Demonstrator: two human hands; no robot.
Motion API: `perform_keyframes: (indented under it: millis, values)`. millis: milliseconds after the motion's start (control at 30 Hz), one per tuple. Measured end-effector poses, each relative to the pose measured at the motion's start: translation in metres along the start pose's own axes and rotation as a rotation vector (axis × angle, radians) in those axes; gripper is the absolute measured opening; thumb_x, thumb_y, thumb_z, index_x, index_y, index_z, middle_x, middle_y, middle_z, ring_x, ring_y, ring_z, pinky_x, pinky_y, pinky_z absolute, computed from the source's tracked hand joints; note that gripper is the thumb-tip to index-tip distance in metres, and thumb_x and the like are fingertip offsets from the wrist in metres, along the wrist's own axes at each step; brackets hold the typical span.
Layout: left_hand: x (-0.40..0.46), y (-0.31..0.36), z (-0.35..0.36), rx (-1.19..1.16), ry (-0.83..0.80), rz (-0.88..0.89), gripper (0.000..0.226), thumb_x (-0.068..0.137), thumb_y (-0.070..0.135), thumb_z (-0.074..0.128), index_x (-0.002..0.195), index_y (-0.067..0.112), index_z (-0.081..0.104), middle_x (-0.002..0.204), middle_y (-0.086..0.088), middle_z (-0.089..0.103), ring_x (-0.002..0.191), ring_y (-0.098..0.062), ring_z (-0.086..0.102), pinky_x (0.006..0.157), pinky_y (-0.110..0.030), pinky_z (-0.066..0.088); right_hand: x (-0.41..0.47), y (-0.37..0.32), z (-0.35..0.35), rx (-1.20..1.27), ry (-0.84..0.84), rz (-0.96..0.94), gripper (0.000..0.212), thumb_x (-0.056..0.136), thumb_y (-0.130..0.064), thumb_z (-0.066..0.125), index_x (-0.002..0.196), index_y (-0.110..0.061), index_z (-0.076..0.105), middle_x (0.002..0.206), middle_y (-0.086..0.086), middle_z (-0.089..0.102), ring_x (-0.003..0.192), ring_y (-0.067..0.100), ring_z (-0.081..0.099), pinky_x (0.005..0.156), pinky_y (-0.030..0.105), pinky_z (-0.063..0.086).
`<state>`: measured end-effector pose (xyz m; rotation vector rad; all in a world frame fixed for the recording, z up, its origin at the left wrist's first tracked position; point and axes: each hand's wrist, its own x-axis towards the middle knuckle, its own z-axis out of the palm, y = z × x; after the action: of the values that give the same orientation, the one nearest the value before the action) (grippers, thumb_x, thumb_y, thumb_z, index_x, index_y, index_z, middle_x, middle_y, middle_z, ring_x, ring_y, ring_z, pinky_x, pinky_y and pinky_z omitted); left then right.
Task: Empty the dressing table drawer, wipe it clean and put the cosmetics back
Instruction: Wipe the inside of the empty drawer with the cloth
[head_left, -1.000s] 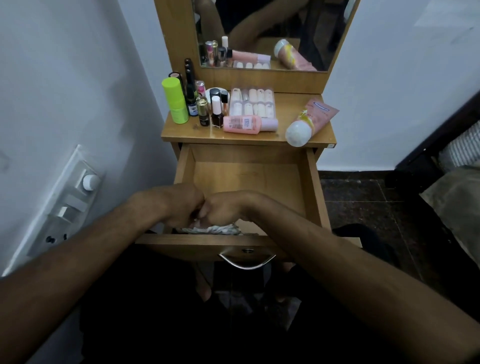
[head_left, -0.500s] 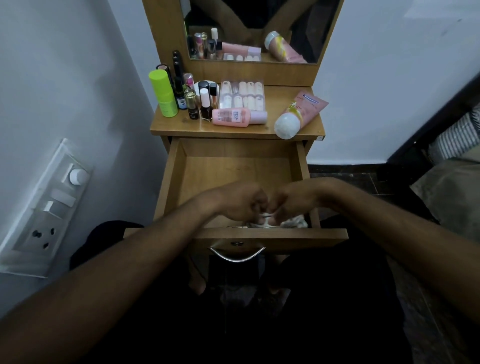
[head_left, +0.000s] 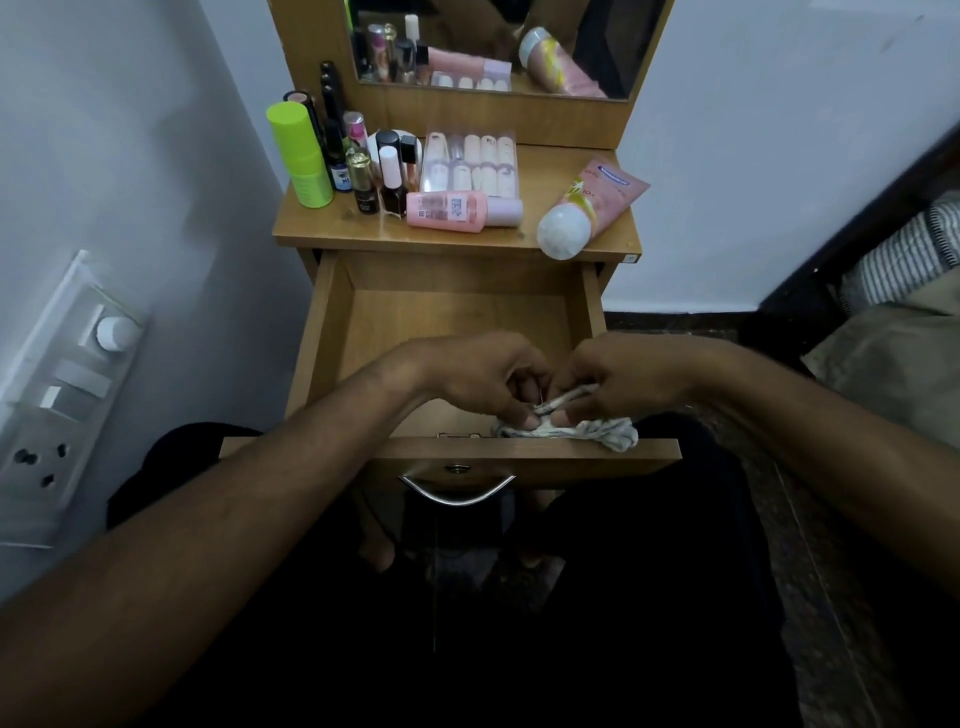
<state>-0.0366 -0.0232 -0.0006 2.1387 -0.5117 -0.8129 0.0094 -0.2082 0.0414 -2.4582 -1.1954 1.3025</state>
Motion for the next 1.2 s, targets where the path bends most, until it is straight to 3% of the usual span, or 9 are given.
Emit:
perform_keyframes:
  millis: [233,367,433,533,667,733,867,1100,1200]
  values:
    - [0.001,-0.001,-0.001,0.087,-0.076,-0.054,0.018,0.089,0.017,0.075,0.105,0.011,0.07,0.096,-0.006,0.074,0.092,-0.022,0.069,0.086,-0.045,0.057,0.0,-0.005,0.007,0.096,-0.08,0.032,0.012,0.102,-0.037,0.054,0.093,-0.044,0.058,0.09,-0.017,0.062,0.087,0.003,0.06,0.075,0.025,0.044]
    - [-0.014,-0.011,-0.012,0.081,-0.142,-0.116,0.006,0.092,0.015,0.072,0.097,0.017,0.069,0.083,0.004,0.07,0.074,-0.004,0.064,0.07,-0.024,0.053,0.014,-0.019,0.027,0.249,0.124,-0.002,0.018,0.102,-0.03,0.056,0.088,-0.025,0.067,0.087,-0.002,0.065,0.079,0.014,0.059,0.07,0.032,0.046]
    - [-0.022,-0.014,-0.019,0.065,-0.168,-0.16,0.006,0.093,0.015,0.07,0.099,0.015,0.07,0.086,0.002,0.071,0.076,-0.003,0.064,0.071,-0.022,0.051,0.024,-0.024,0.034,0.359,0.195,0.01,0.022,0.101,-0.028,0.057,0.091,-0.016,0.072,0.09,0.006,0.069,0.083,0.024,0.063,0.072,0.04,0.049]
    - [-0.032,-0.016,-0.031,0.112,-0.215,-0.239,0.014,0.094,0.014,0.069,0.087,0.026,0.068,0.075,0.014,0.07,0.07,0.004,0.063,0.066,-0.017,0.048,0.041,-0.035,0.038,0.476,0.239,0.008,0.023,0.101,-0.028,0.056,0.088,-0.016,0.07,0.086,0.003,0.067,0.079,0.017,0.059,0.069,0.032,0.045]
    - [-0.061,-0.025,-0.047,0.263,-0.248,-0.344,0.009,0.091,0.017,0.072,0.086,0.025,0.07,0.08,0.011,0.069,0.078,-0.005,0.066,0.079,-0.03,0.055,0.064,-0.064,0.043,0.407,0.32,-0.081,0.018,0.099,-0.025,0.059,0.083,-0.029,0.066,0.082,-0.008,0.064,0.071,0.003,0.057,0.06,0.021,0.041]
    - [-0.081,-0.034,-0.051,0.332,-0.247,-0.403,0.015,0.087,0.016,0.075,0.081,0.029,0.07,0.081,0.011,0.071,0.081,-0.009,0.069,0.082,-0.033,0.056,0.076,-0.087,0.045,0.375,0.344,-0.154,0.016,0.099,-0.024,0.06,0.085,-0.03,0.067,0.086,-0.004,0.068,0.076,0.006,0.06,0.063,0.023,0.045]
    - [-0.118,-0.052,-0.057,0.348,-0.181,-0.479,0.029,0.085,0.009,0.075,0.069,0.032,0.065,0.065,0.015,0.065,0.062,0.003,0.058,0.069,-0.021,0.045,0.101,-0.127,0.045,0.305,0.344,-0.206,0.022,0.098,-0.02,0.059,0.095,-0.006,0.074,0.097,0.011,0.074,0.091,0.023,0.067,0.077,0.037,0.053]
    - [-0.123,-0.052,-0.047,0.27,-0.074,-0.401,0.022,0.083,0.015,0.079,0.078,0.035,0.07,0.07,0.019,0.069,0.066,0.006,0.062,0.066,-0.015,0.045,0.094,-0.113,0.047,0.222,0.337,-0.258,0.027,0.101,-0.027,0.055,0.105,-0.009,0.074,0.097,0.008,0.073,0.091,0.02,0.066,0.08,0.036,0.05]
    - [-0.113,-0.05,-0.035,0.259,-0.007,-0.31,0.01,0.084,0.014,0.077,0.084,0.023,0.073,0.077,0.009,0.072,0.072,-0.005,0.066,0.066,-0.023,0.049,0.087,-0.096,0.046,0.191,0.333,-0.25,0.026,0.1,-0.033,0.057,0.108,-0.015,0.074,0.096,0.005,0.073,0.089,0.018,0.066,0.08,0.037,0.052]
